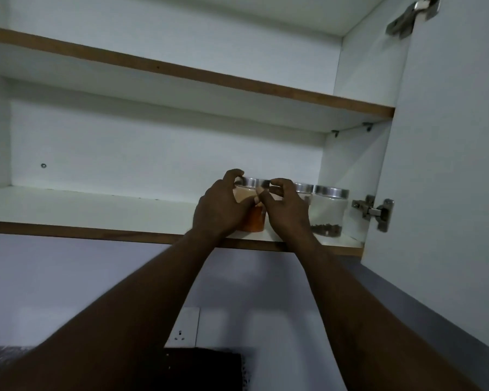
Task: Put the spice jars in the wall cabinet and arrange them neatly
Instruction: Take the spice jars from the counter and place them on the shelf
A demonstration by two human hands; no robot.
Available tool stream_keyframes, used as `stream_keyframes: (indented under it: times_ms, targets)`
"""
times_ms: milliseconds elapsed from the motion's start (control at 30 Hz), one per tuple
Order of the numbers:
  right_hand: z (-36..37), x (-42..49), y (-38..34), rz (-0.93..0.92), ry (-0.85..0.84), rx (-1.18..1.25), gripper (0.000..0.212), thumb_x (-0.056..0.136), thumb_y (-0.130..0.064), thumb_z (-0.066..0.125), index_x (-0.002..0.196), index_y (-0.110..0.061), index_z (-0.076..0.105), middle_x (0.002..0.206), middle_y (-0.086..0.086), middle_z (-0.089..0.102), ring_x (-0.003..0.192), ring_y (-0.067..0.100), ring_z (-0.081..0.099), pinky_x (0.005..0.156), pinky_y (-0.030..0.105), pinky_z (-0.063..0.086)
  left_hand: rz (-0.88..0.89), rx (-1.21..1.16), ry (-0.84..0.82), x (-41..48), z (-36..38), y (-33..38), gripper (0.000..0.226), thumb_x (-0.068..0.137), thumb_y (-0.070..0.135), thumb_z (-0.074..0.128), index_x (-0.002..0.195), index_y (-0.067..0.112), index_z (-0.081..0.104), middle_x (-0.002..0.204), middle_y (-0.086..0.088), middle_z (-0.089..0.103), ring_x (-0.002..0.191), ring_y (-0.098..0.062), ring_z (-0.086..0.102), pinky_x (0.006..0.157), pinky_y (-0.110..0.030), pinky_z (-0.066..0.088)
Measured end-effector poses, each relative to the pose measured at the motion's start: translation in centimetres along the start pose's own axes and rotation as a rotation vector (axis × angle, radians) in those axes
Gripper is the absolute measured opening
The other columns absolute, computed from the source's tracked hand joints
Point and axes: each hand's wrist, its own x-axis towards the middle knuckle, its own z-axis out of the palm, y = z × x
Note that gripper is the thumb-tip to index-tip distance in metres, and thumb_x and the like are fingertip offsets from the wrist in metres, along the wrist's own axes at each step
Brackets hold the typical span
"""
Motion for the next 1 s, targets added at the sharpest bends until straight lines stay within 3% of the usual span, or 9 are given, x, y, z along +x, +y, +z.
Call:
stream_keyframes:
  times_ms: [67, 133, 233, 333, 533, 633, 733, 900, 1000]
  targets:
    - [0.4, 0.4, 1.1, -0.01, 0.026, -0.014, 0.048, 0.09, -0.053, 0.07, 0.128, -0.025, 0.058, 0.12, -0.005, 0.069, 0.109, 0.012, 0.065, 0.082, 0.023, 0.053, -0.02, -0.02, -0.015, 0.3, 0.7, -0.7, 0.083, 0.077, 0.063, 0.069, 0.147, 0.038, 0.031, 0.134, 0.002, 0.062, 0.112, -0.022, 0.062, 0.089, -0.038, 0.053]
    - [0.7, 0.7, 1.5, -0.026, 0.058, -0.031, 0.046, 0.087, -0.054, 0.072, 0.122, -0.026, 0.059, 0.111, -0.007, 0.07, 0.1, 0.009, 0.066, 0.073, 0.02, 0.052, -0.111, -0.072, -0.055, 0.8, 0.7, -1.2, 0.093, 0.071, 0.066, 0.073, 0.144, 0.033, 0.026, 0.125, 0.0, 0.067, 0.098, -0.019, 0.065, 0.081, -0.035, 0.055]
    - [1.2, 0.5, 1.8, -0.039, 0.119, -0.084, 0.047, 0.083, -0.059, 0.073, 0.114, -0.027, 0.059, 0.101, -0.009, 0.07, 0.09, 0.005, 0.065, 0.069, 0.02, 0.051, -0.269, -0.136, -0.137, 1.5, 0.6, -2.1, 0.088, 0.059, 0.07, 0.079, 0.124, 0.026, 0.039, 0.111, 0.001, 0.068, 0.09, -0.019, 0.067, 0.079, -0.04, 0.06]
    - [1.4, -0.2, 1.9, -0.099, 0.216, -0.144, 0.042, 0.082, -0.055, 0.075, 0.107, -0.025, 0.059, 0.09, -0.009, 0.066, 0.082, 0.004, 0.061, 0.065, 0.02, 0.047, -0.271, -0.093, -0.217, 1.3, 0.9, -2.2, 0.076, 0.06, 0.068, 0.081, 0.114, 0.024, 0.049, 0.114, 0.002, 0.065, 0.093, -0.02, 0.066, 0.082, -0.044, 0.059]
    - [1.1, -0.5, 1.7, -0.087, 0.259, -0.183, 0.031, 0.087, -0.044, 0.075, 0.101, -0.022, 0.058, 0.088, -0.005, 0.065, 0.082, 0.01, 0.06, 0.065, 0.024, 0.043, -0.227, 0.024, -0.304, 1.2, 1.5, -2.0, 0.078, 0.069, 0.054, 0.084, 0.131, 0.026, 0.048, 0.119, 0.001, 0.069, 0.102, -0.021, 0.064, 0.085, -0.036, 0.053]
    - [1.3, -0.4, 1.9, -0.083, 0.275, -0.209, 0.028, 0.089, -0.042, 0.072, 0.103, -0.022, 0.056, 0.093, -0.005, 0.063, 0.084, 0.011, 0.056, 0.059, 0.015, 0.033, -0.219, 0.07, -0.327, 1.3, 1.6, -2.1, 0.084, 0.068, 0.051, 0.086, 0.14, 0.031, 0.048, 0.123, 0.001, 0.069, 0.11, -0.021, 0.063, 0.093, -0.037, 0.05]
    - [1.4, -0.4, 2.1, -0.068, 0.276, -0.208, 0.026, 0.088, -0.037, 0.073, 0.102, -0.021, 0.057, 0.084, -0.011, 0.056, 0.072, 0.003, 0.049, 0.058, 0.012, 0.029, -0.189, 0.141, -0.346, 1.2, 1.7, -2.1, 0.09, 0.067, 0.052, 0.085, 0.146, 0.035, 0.045, 0.13, 0.002, 0.067, 0.116, -0.021, 0.061, 0.096, -0.036, 0.049]
    - [1.1, -1.1, 2.0, -0.109, 0.304, -0.141, 0.013, 0.086, -0.023, 0.068, 0.088, -0.016, 0.058, 0.071, -0.009, 0.058, 0.067, 0.004, 0.055, 0.061, 0.021, 0.04, -0.183, 0.239, -0.358, 0.6, 1.6, -2.0, 0.1, 0.065, 0.058, 0.081, 0.15, 0.029, 0.037, 0.13, -0.003, 0.065, 0.118, -0.024, 0.06, 0.085, -0.032, 0.043]
    - [0.7, -1.9, 2.0, -0.123, 0.315, -0.103, 0.01, 0.087, -0.017, 0.067, 0.082, -0.017, 0.059, 0.069, -0.006, 0.059, 0.066, 0.011, 0.057, 0.063, 0.031, 0.051, -0.192, 0.341, -0.318, -0.7, 1.5, -1.7, 0.089, 0.068, 0.061, 0.075, 0.141, 0.02, 0.044, 0.125, -0.007, 0.066, 0.114, -0.029, 0.062, 0.081, -0.034, 0.043]
